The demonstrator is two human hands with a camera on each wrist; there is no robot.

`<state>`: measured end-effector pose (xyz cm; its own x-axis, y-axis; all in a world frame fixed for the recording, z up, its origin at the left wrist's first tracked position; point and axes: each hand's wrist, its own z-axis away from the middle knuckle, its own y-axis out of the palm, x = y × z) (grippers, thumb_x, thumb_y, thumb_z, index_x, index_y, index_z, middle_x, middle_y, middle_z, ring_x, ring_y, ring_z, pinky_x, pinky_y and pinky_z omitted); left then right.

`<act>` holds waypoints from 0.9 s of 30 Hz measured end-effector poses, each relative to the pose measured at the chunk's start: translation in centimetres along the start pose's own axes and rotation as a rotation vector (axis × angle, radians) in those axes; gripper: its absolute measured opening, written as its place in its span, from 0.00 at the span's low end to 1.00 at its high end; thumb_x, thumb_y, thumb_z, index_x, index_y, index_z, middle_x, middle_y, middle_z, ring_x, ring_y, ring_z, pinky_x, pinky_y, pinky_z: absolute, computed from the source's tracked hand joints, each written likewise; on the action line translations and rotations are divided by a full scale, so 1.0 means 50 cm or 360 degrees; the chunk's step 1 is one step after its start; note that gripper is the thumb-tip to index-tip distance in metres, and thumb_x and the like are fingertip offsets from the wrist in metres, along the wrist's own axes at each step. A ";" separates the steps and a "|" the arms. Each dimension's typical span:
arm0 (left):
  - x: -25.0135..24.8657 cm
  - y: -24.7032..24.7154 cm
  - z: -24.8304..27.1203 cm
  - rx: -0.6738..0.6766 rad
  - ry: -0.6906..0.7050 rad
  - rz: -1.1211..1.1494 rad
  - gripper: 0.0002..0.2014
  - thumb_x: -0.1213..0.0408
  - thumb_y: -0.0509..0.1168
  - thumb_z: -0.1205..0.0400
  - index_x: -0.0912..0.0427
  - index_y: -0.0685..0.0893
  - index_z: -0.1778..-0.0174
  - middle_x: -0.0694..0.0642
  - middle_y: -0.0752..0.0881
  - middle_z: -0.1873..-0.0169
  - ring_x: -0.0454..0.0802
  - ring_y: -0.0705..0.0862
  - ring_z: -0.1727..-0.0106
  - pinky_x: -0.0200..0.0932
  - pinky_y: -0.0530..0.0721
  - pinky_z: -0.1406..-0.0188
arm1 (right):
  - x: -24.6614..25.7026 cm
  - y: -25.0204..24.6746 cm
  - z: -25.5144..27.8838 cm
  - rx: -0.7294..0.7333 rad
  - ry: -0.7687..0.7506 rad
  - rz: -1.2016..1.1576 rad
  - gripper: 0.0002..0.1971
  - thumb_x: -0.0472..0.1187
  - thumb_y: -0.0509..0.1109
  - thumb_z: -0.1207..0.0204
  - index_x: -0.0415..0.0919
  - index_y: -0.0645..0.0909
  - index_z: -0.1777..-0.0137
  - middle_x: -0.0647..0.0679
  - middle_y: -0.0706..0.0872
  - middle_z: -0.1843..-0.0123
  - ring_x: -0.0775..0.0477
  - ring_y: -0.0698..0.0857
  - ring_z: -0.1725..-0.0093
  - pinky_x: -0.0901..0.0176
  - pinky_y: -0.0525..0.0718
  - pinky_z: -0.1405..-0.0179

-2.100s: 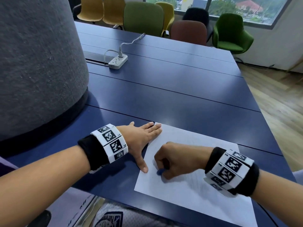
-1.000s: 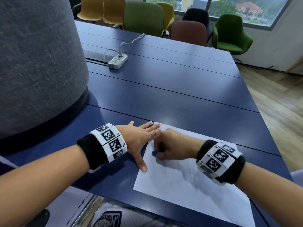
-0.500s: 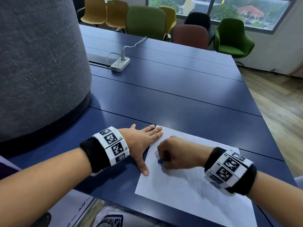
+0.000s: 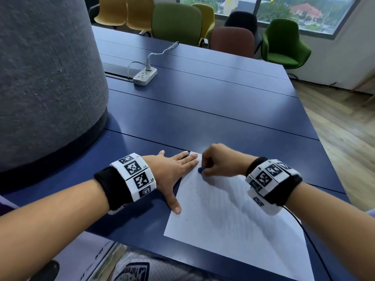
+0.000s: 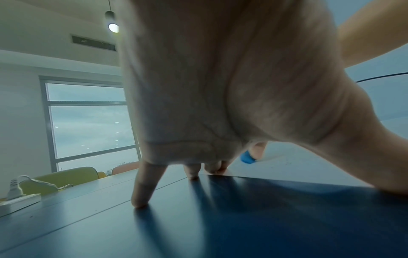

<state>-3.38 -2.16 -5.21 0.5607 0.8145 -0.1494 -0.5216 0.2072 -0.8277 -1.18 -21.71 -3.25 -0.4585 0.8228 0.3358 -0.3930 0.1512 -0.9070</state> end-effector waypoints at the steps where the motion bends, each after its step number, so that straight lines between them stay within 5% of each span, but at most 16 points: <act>1: -0.001 0.001 0.000 0.0000 -0.0002 0.0001 0.74 0.29 0.77 0.42 0.47 0.30 0.15 0.38 0.29 0.17 0.38 0.27 0.18 0.78 0.42 0.22 | -0.009 -0.002 -0.007 -0.0074 0.0025 -0.0001 0.09 0.43 0.75 0.28 0.38 0.84 0.63 0.49 0.83 0.69 0.50 0.78 0.69 0.62 0.73 0.68; 7: -0.004 -0.003 0.004 0.0007 -0.0018 0.0024 0.73 0.31 0.78 0.41 0.47 0.30 0.15 0.39 0.29 0.17 0.38 0.27 0.18 0.77 0.40 0.22 | 0.012 0.019 0.023 0.0155 -0.0126 0.0046 0.10 0.44 0.75 0.27 0.37 0.85 0.62 0.51 0.84 0.68 0.57 0.77 0.72 0.70 0.73 0.73; 10: -0.004 -0.002 0.004 0.0009 -0.0020 0.0022 0.73 0.30 0.78 0.41 0.47 0.30 0.15 0.38 0.29 0.17 0.37 0.27 0.18 0.77 0.41 0.22 | -0.010 0.005 0.002 -0.0059 -0.0026 0.0092 0.13 0.45 0.74 0.26 0.37 0.81 0.65 0.49 0.83 0.70 0.45 0.79 0.67 0.57 0.75 0.69; 13: -0.005 0.001 0.003 -0.0003 -0.0006 0.0017 0.73 0.30 0.78 0.41 0.47 0.30 0.15 0.38 0.29 0.17 0.37 0.28 0.18 0.78 0.41 0.22 | -0.005 0.014 0.009 -0.0136 -0.0040 0.0088 0.09 0.43 0.74 0.27 0.44 0.78 0.66 0.56 0.77 0.72 0.48 0.77 0.69 0.60 0.73 0.68; 17: 0.000 -0.001 0.005 -0.0015 -0.0009 0.0021 0.73 0.30 0.78 0.41 0.47 0.30 0.15 0.39 0.29 0.17 0.37 0.28 0.18 0.78 0.42 0.22 | 0.019 0.013 0.026 0.0119 -0.0113 0.0074 0.07 0.43 0.76 0.29 0.44 0.82 0.65 0.58 0.79 0.72 0.59 0.77 0.72 0.68 0.74 0.71; 22: -0.002 0.004 0.001 -0.0020 0.0001 0.0015 0.73 0.30 0.78 0.41 0.47 0.30 0.15 0.38 0.29 0.17 0.36 0.27 0.19 0.78 0.42 0.22 | -0.005 0.002 0.005 -0.0127 0.0017 0.0120 0.10 0.43 0.74 0.27 0.45 0.78 0.67 0.57 0.76 0.72 0.49 0.76 0.66 0.60 0.73 0.66; 27: -0.001 0.002 0.003 -0.0007 -0.0003 0.0016 0.73 0.30 0.77 0.41 0.47 0.30 0.15 0.39 0.29 0.17 0.37 0.27 0.18 0.77 0.41 0.22 | 0.014 0.004 0.015 0.0190 -0.0025 -0.0004 0.07 0.44 0.80 0.33 0.42 0.87 0.64 0.57 0.84 0.71 0.63 0.80 0.71 0.69 0.79 0.69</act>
<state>-3.56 -2.09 -5.19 0.5540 0.8176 -0.1568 -0.5245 0.1965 -0.8284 -2.18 -21.52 -3.00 -0.4696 0.8137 0.3426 -0.4858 0.0859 -0.8699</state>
